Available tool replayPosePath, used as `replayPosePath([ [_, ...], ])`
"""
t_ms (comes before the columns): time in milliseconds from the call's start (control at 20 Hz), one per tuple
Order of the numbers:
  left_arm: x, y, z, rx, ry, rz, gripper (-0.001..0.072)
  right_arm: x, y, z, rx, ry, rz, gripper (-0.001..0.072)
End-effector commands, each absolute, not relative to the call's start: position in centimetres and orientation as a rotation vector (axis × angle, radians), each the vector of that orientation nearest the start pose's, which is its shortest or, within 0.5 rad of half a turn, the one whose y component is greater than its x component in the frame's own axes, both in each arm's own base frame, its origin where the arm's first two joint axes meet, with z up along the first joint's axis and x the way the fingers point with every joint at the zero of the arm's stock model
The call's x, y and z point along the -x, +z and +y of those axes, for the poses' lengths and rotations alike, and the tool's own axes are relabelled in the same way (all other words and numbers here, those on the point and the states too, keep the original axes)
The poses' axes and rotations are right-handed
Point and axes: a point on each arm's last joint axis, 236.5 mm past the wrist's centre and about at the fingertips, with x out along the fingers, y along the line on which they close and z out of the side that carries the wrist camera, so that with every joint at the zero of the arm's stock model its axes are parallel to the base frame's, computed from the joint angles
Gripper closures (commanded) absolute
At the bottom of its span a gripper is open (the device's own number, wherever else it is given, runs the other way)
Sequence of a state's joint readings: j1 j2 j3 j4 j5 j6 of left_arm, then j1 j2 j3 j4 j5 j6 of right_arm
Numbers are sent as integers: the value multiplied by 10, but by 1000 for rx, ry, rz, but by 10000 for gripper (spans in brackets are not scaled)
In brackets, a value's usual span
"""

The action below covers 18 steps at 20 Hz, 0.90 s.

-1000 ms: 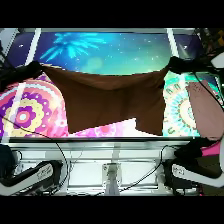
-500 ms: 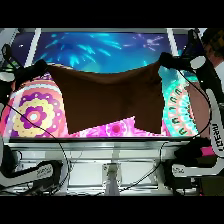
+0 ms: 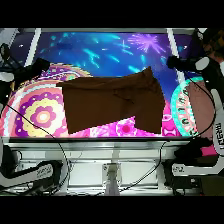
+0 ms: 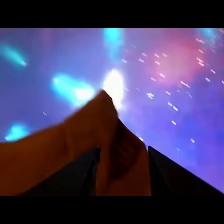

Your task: Fold the clothes and pants, and hang the long-sleeved shirts on hangers.

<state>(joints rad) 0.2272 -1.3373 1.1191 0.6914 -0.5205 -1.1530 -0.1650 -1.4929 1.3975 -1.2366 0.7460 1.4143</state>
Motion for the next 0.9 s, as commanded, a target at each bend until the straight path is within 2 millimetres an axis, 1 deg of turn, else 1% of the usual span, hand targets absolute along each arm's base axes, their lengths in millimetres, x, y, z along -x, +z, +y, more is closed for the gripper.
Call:
replayPosePath([
  [0, -504, 84, 15, 457, -121, 617, 115, -476, 27, -72, -220, 30, 1044, 350],
  [50, -500, 83, 11, 447, -140, 636, 115, -459, 18, -75, -211, 69, 1114, 350],
  [150, -494, 85, 3, 421, -179, 654, 116, -422, 2, -72, -234, 188, 1262, 350],
  [200, -492, 86, 1, 418, -189, 658, 115, -411, -4, -67, -281, 234, 1302, 350],
  [300, -489, 89, -2, 416, -200, 661, 115, -397, -13, -53, -402, 315, 1326, 350],
  [350, -488, 90, -3, 416, -205, 663, 116, -387, -22, -48, -434, 341, 1358, 346],
  [450, -487, 90, -3, 416, -206, 663, 115, -366, -47, -44, -469, 339, 1431, 323],
  [550, -487, 90, -3, 416, -206, 663, 115, -356, -65, -37, -508, 341, 1463, 323],
  [650, -487, 90, -4, 416, -207, 664, 115, -352, -77, -23, -563, 389, 1472, 323],
  [750, -487, 90, -4, 416, -208, 664, 116, -357, -87, -19, -603, 387, 1457, 323],
  [850, -485, 89, -6, 417, -216, 674, 115, -369, -94, -21, -625, 358, 1419, 323],
])
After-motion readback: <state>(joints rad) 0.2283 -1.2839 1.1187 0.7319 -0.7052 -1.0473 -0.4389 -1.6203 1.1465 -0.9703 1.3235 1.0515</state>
